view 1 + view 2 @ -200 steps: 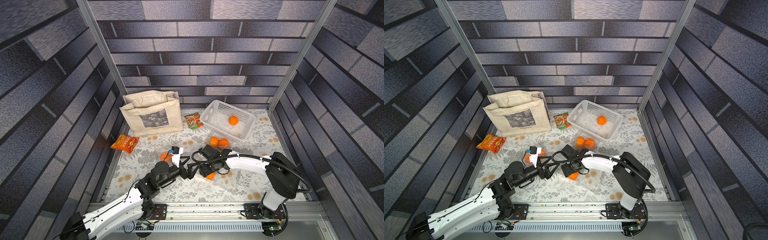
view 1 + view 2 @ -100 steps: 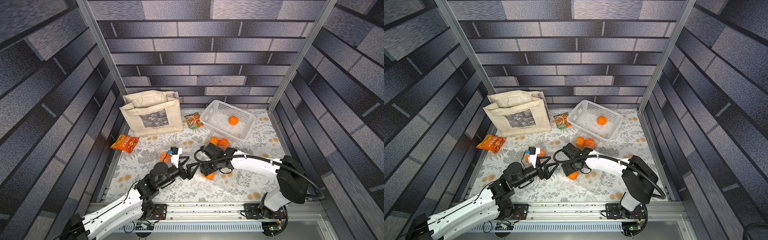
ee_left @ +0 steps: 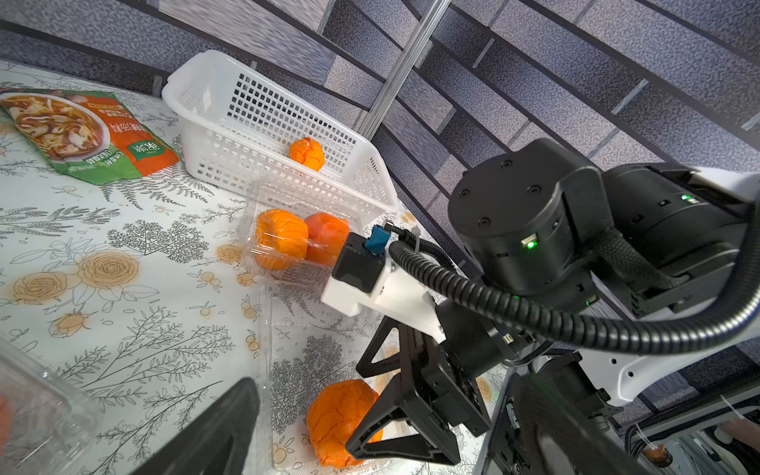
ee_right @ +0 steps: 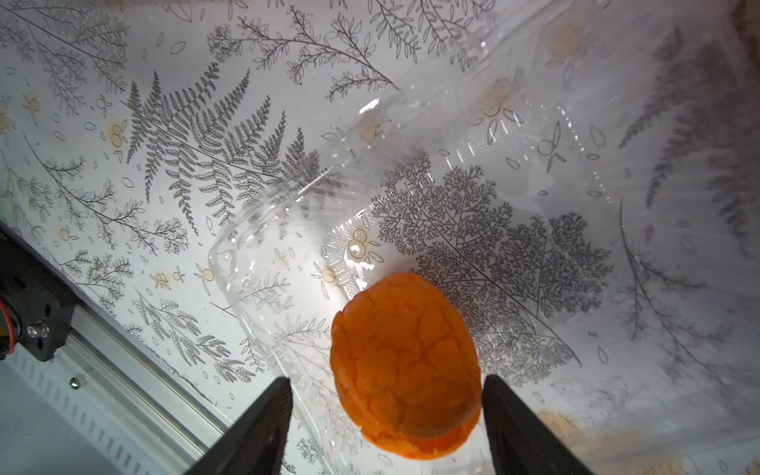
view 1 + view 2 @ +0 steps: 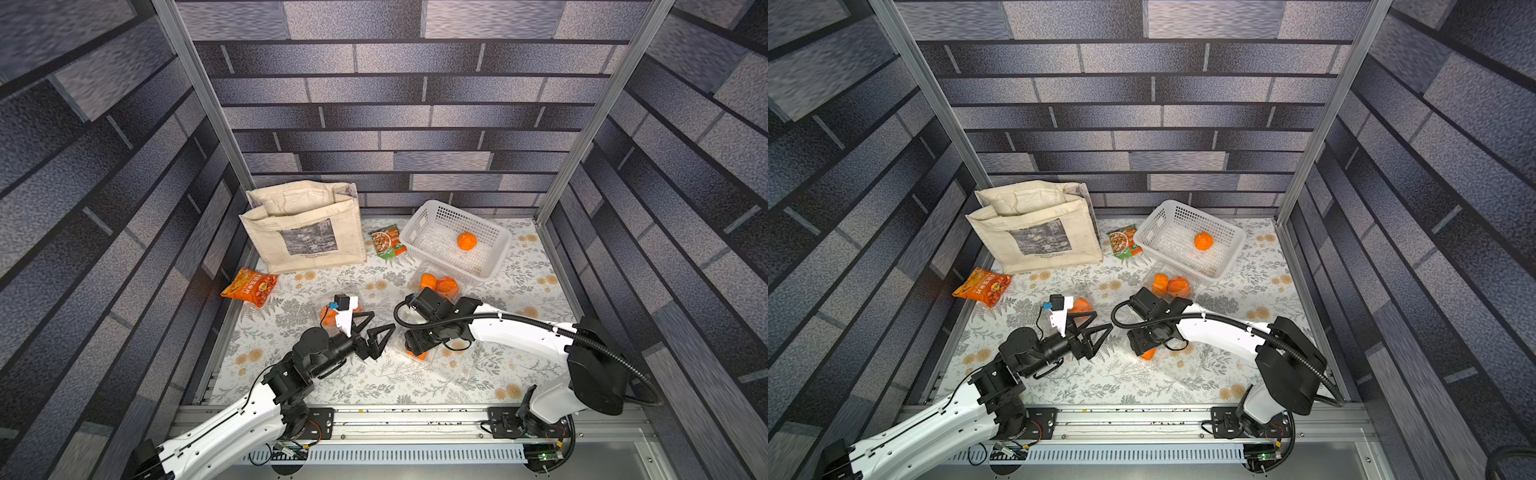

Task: Take oranges out of containers
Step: Pick up the orange from the packing box.

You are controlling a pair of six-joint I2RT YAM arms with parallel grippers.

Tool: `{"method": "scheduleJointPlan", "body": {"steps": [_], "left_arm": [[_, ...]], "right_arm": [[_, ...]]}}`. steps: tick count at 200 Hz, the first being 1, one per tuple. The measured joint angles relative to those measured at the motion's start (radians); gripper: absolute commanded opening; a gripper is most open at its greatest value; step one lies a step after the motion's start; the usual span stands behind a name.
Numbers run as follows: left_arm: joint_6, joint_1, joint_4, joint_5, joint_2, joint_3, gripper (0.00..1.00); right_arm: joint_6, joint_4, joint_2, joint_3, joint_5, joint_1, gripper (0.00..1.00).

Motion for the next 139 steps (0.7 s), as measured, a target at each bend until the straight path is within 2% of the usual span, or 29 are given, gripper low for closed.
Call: {"method": "scheduleJointPlan", "body": {"steps": [50, 61, 81, 139], "left_arm": [[0.0, 0.0, 0.012, 0.0, 0.032, 0.0, 1.0], [-0.001, 0.001, 0.017, 0.001, 0.045, 0.0, 1.0], [-0.001, 0.003, 0.024, 0.001, 0.061, 0.0, 1.0], [-0.001, 0.006, 0.029, 0.001, 0.068, 0.0, 1.0]], "right_arm": [[0.001, -0.005, 0.044, -0.013, 0.003, 0.005, 0.7], [0.003, -0.007, 0.061, -0.013, 0.007, 0.006, 0.66], [0.003, -0.003, 0.072, -0.013, 0.019, 0.011, 0.51], [0.019, 0.009, 0.044, -0.02, 0.051, 0.015, 0.42]]}}
